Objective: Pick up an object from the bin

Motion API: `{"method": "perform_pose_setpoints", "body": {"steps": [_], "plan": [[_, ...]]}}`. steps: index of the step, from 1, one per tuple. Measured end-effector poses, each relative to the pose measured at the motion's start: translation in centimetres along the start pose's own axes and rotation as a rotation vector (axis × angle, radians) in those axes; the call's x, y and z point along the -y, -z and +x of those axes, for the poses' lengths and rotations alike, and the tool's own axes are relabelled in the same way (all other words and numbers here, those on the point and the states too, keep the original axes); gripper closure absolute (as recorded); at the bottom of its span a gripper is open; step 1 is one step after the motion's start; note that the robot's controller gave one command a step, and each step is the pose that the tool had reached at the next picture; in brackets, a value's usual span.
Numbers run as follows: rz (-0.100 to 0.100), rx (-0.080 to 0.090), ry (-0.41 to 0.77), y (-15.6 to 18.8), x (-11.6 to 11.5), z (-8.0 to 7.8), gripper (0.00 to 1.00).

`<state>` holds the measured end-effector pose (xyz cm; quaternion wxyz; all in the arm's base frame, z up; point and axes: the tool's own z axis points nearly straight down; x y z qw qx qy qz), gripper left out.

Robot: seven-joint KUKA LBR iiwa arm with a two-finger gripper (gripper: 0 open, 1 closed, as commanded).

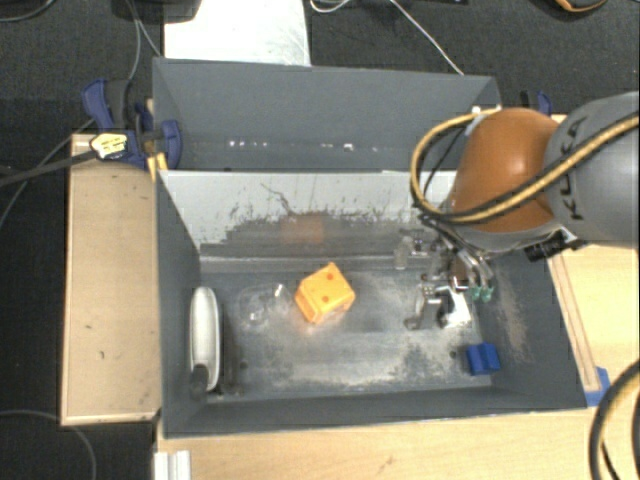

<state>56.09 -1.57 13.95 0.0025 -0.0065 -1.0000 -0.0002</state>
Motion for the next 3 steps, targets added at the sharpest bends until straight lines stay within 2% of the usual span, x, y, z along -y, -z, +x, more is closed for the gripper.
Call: {"method": "perform_pose_setpoints", "body": {"steps": [1, 2, 3], "plan": [[0.000, 0.008, 0.001, 0.4, 0.0, -0.2, 0.00], [0.000, 0.006, 0.165, -6.3, -2.6, -3.1, 0.00], [-0.003, 0.008, 0.041, -6.1, -8.3, -1.3, 0.00]]}}
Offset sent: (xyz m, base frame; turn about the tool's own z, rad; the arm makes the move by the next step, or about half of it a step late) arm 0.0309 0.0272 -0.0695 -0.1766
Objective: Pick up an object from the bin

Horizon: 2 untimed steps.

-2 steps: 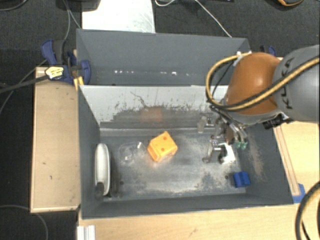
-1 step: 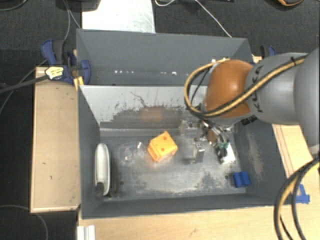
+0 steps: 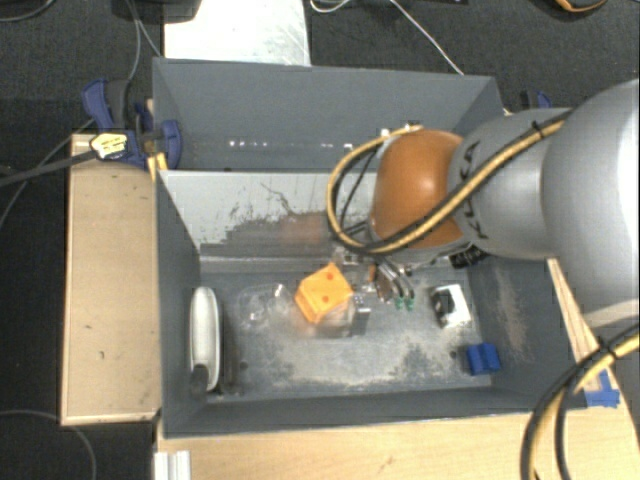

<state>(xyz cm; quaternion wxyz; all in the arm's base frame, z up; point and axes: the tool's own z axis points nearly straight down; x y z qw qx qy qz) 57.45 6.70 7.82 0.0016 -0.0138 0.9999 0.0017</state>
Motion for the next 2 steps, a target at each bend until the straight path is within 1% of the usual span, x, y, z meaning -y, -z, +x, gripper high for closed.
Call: {"method": "perform_pose_setpoints", "body": {"steps": [1, 2], "plan": [[0.002, 0.003, 0.028, -0.6, -0.5, -0.7, 0.00], [-0.002, 0.006, 0.155, -0.8, -2.6, -1.3, 0.00]]}}
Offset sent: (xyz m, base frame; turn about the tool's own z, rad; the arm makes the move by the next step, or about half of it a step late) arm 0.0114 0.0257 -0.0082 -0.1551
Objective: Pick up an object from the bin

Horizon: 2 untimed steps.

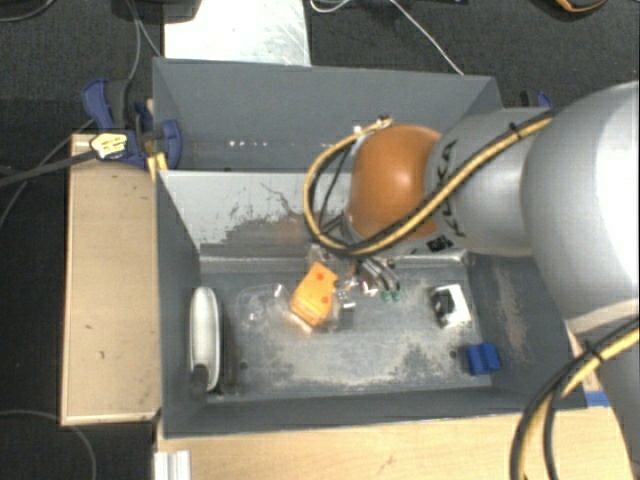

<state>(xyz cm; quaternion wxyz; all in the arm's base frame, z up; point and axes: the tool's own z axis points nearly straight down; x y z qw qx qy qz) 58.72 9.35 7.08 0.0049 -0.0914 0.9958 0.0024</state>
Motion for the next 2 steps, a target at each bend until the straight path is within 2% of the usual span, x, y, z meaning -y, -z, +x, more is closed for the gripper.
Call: {"method": "perform_pose_setpoints", "body": {"steps": [1, 2], "plan": [[0.002, 0.004, 0.141, -0.01, -3.28, -0.22, 0.00], [0.000, 0.000, 0.104, -0.01, -2.75, -0.06, 0.00]]}}
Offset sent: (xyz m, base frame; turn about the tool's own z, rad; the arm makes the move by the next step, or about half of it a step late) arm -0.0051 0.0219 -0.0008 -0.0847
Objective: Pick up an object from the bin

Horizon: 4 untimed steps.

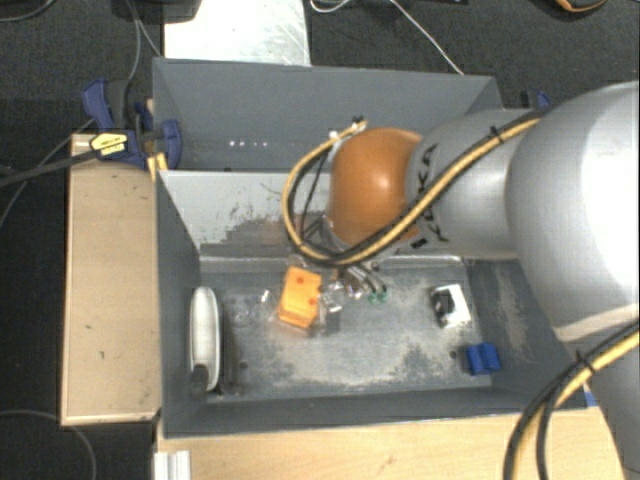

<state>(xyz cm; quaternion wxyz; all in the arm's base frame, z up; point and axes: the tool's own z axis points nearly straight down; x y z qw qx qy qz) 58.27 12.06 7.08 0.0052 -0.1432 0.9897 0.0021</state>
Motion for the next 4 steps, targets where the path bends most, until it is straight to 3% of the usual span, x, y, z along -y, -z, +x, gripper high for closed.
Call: {"method": "perform_pose_setpoints", "body": {"steps": [2, 3, 4], "plan": [[0.000, 0.006, 0.207, 0.0, -1.5, -1.0, 0.00], [0.004, 0.012, 0.276, 0.2, -2.0, -1.5, 1.00], [0.004, 0.012, 0.275, 0.2, -2.0, -1.5, 1.00]]}}
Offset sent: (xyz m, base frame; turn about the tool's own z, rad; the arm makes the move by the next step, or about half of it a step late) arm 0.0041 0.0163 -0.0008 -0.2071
